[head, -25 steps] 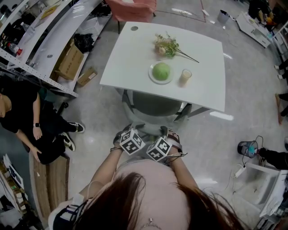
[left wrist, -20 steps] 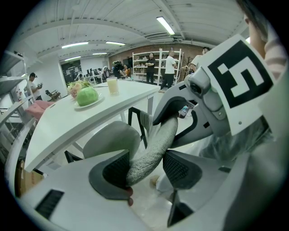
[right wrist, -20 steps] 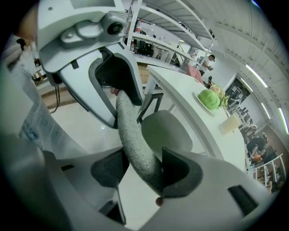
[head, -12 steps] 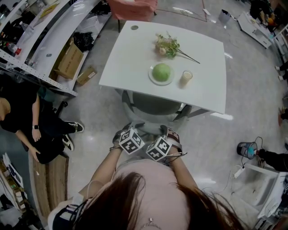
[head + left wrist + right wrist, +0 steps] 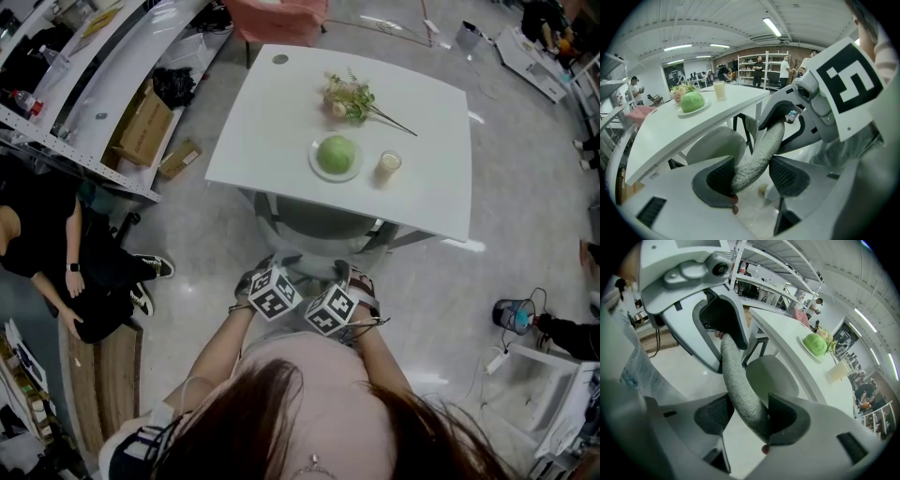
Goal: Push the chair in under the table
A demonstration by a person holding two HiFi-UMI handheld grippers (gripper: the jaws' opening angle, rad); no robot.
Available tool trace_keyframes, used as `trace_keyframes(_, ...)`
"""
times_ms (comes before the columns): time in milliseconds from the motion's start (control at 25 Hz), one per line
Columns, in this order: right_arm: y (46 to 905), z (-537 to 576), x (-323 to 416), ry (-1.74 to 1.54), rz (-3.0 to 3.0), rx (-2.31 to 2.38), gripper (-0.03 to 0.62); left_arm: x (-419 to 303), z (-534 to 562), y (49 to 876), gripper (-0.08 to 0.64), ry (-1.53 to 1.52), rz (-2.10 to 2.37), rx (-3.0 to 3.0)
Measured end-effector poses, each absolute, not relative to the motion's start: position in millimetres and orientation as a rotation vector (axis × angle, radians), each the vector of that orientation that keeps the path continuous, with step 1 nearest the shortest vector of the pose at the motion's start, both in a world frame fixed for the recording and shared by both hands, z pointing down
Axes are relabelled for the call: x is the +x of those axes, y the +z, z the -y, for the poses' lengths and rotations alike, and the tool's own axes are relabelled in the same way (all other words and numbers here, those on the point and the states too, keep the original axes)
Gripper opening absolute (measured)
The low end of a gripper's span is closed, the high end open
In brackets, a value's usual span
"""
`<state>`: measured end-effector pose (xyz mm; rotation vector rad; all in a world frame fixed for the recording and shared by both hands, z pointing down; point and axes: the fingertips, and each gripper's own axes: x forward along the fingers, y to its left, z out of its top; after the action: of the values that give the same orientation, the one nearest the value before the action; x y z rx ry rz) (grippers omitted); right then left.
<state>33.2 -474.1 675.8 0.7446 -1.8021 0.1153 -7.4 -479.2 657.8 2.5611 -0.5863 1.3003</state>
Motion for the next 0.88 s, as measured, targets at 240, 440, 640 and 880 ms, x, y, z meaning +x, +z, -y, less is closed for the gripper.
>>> trace_keyframes(240,676,483,37,0.114,1.8,0.743,0.233,-4,488,657,0.235,1.298,0.586,2.562)
trace_keyframes(440,678,494,39,0.11,1.798,0.742,0.233,-2,499,658,0.235,1.293,0.593,2.566)
trace_keyframes(640,678,504,38,0.113,1.806,0.74,0.233,-1,509,658,0.235,1.291,0.596,2.568)
trace_keyframes(880,677,515,42,0.096,1.8,0.747,0.233,1,519,657,0.235,1.283,0.606,2.572)
